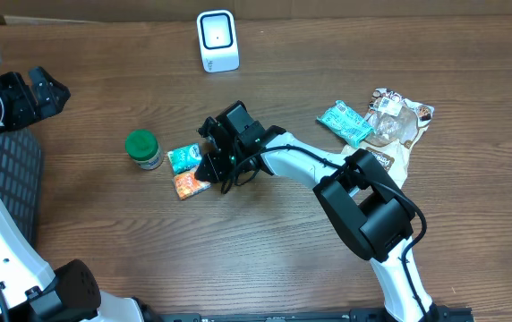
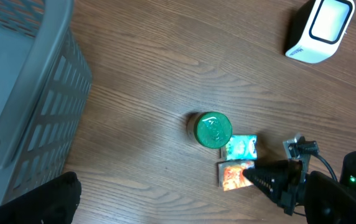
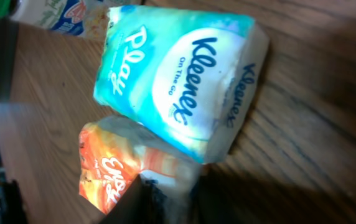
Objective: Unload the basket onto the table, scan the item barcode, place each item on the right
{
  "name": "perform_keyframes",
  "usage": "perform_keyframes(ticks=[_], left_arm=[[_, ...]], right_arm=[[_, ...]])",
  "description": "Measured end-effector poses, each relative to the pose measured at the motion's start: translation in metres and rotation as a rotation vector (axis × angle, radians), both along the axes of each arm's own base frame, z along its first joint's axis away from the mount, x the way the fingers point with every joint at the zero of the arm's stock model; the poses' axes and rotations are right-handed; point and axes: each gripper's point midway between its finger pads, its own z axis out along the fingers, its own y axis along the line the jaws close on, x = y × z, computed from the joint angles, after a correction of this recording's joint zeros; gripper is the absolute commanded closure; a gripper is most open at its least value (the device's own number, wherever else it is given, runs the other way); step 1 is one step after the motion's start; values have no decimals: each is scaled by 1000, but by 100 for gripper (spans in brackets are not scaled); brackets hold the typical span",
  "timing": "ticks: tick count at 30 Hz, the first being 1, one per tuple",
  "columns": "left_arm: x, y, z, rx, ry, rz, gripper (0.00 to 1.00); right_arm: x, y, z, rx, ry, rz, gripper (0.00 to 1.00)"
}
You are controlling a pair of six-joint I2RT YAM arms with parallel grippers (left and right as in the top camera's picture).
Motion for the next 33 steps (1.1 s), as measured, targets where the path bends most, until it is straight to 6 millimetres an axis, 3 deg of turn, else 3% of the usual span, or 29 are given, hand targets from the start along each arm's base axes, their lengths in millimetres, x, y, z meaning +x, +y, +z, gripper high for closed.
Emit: perform_keyframes(ticks=[8, 13, 18, 21, 23, 27, 31, 32, 33], left_arm=[[0, 0, 0, 0, 0, 0, 0], [0, 0, 0, 0, 0, 0, 0], [0, 0, 0, 0, 0, 0, 1], [0, 0, 0, 0, 0, 0, 0], [0, 0, 0, 0, 0, 0, 0], [0, 0, 0, 0, 0, 0, 0], [0, 0, 0, 0, 0, 0, 1], [0, 0, 0, 0, 0, 0, 1], [0, 0, 0, 0, 0, 0, 0]], right_arm=[[-1, -2, 0, -12, 25, -22, 96], [-7, -25, 8, -112, 60, -60, 96], [-2, -67, 49, -218, 55, -179, 96], [14, -89, 80, -211, 44, -305, 96], [26, -100, 91, -190, 62, -392, 96], [47, -121, 88, -176, 123, -549, 96], [46, -129, 71, -178, 186, -637, 96], [43, -130, 65, -182, 201, -648, 87], [39, -131, 59, -193, 220, -656, 67]])
